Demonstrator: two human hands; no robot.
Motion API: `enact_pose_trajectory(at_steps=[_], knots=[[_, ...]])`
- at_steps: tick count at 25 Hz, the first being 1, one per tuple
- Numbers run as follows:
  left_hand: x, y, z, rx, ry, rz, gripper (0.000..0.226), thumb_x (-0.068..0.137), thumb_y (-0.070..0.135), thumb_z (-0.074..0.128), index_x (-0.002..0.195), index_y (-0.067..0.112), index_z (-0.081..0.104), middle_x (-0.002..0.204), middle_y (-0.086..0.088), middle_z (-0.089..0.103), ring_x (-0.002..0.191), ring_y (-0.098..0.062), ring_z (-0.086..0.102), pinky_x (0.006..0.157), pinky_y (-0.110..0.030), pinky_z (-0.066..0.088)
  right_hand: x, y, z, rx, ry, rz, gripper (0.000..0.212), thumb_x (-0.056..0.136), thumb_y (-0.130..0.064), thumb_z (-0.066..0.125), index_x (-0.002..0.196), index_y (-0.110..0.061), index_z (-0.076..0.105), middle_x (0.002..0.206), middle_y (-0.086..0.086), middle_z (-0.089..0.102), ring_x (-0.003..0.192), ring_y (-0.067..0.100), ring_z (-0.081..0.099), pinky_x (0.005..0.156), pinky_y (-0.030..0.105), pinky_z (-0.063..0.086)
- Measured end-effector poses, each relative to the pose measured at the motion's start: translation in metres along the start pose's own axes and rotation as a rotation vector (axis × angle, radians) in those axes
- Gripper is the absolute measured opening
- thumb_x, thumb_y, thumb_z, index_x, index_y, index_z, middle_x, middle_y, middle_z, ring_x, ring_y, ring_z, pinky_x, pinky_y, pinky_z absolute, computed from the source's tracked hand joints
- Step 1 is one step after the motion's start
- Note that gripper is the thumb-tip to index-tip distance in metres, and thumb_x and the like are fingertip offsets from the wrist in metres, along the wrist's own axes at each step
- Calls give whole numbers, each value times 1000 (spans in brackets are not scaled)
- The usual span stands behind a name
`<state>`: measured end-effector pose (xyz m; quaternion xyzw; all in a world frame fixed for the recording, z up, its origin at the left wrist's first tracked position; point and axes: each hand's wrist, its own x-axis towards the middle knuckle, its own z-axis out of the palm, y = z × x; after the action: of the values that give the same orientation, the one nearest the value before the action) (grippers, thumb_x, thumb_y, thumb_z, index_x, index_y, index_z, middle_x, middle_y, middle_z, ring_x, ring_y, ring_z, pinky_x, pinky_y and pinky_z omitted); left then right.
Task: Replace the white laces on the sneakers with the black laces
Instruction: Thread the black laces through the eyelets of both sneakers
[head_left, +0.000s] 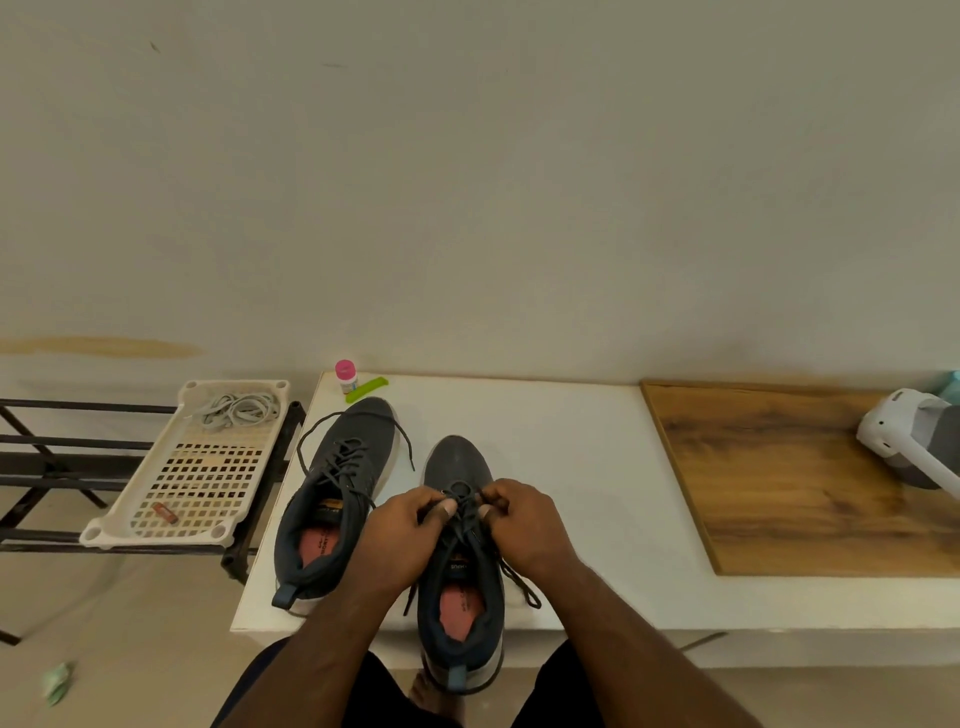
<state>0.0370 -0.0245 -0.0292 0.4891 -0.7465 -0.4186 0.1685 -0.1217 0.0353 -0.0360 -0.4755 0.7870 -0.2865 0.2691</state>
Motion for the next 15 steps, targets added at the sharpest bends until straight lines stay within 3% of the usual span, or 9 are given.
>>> enact_pose_trajectory(at_steps=[4,8,11,15], knots=[[1,38,-29,-328,188,-22,21,104,30,46,104,27,66,77,2,68,69,-10,57,67,-22,43,-5,-30,-33,263,217,-1,9,95,-29,63,97,-26,72,82,-9,70,78,6,65,79,29,55],[3,106,-74,-593,299,92,16,103,25,47,106,19,61,80,2,75,64,-12,57,66,-27,44,-8,-91,-83,440,416,-202,15,95,-26,66,107,-25,75,98,-11,71,92,3,65,87,24,52],[-8,152,-106,-636,322,212,15,98,29,58,101,24,71,90,5,75,81,-11,65,71,-27,48,-14,-134,-113,574,476,-303,19,93,-21,69,111,-26,73,97,-13,73,94,2,67,89,24,53],[-14,182,-130,-605,333,287,15,93,30,66,102,28,78,89,11,74,84,-2,64,82,-26,51,-21,-167,-125,544,483,-360,14,91,-21,72,105,-24,71,92,-11,73,89,3,69,89,31,58]])
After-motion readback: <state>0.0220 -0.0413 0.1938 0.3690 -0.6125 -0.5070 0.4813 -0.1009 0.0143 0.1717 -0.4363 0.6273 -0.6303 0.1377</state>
